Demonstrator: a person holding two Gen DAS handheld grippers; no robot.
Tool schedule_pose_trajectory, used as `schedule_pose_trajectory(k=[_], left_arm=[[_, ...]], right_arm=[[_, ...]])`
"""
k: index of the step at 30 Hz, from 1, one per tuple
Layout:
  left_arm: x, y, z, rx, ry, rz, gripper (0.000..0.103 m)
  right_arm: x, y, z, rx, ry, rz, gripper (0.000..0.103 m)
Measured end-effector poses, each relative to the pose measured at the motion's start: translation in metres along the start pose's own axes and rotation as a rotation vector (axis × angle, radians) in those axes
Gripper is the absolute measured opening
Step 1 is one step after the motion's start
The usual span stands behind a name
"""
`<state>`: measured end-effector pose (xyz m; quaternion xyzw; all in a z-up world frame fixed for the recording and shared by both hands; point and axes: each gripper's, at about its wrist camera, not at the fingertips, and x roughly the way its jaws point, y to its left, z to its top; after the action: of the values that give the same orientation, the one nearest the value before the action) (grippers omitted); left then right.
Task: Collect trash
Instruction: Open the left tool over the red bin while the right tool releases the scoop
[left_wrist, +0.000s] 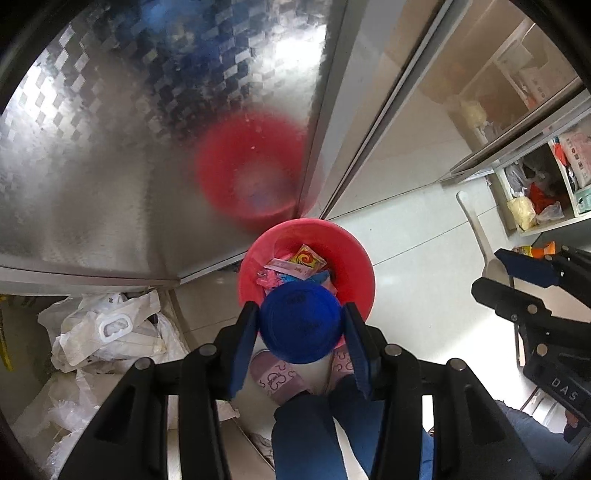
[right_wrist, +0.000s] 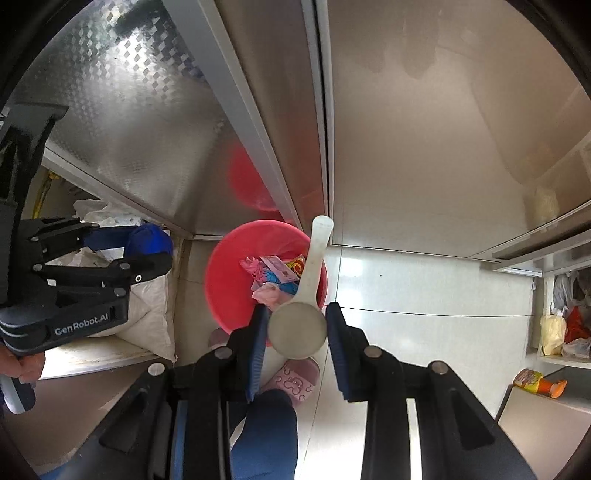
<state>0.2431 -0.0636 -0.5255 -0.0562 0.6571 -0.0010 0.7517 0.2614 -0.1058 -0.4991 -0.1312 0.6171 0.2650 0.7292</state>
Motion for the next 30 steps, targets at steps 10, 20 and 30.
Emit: schedule_pose_trajectory(k=[10, 20, 30], left_arm=[[-0.005, 0.007, 0.003, -0.019, -0.027, 0.009, 0.085], [-0.016, 0.024, -0.016, -0.084, -0.037, 0.036, 0.103], [-0.015, 0.048, -0.031, -0.138, -0.035, 0.073, 0.103]], right_arm=[[-0.003, -0.015, -0.001, -0.026, -0.002, 0.026, 0.03], [0.002, -0.002, 0.001, -0.095, 0.003, 0.041, 0.029], [0.018, 0.013, 0.003, -0.189, 0.023, 0.077, 0.029]])
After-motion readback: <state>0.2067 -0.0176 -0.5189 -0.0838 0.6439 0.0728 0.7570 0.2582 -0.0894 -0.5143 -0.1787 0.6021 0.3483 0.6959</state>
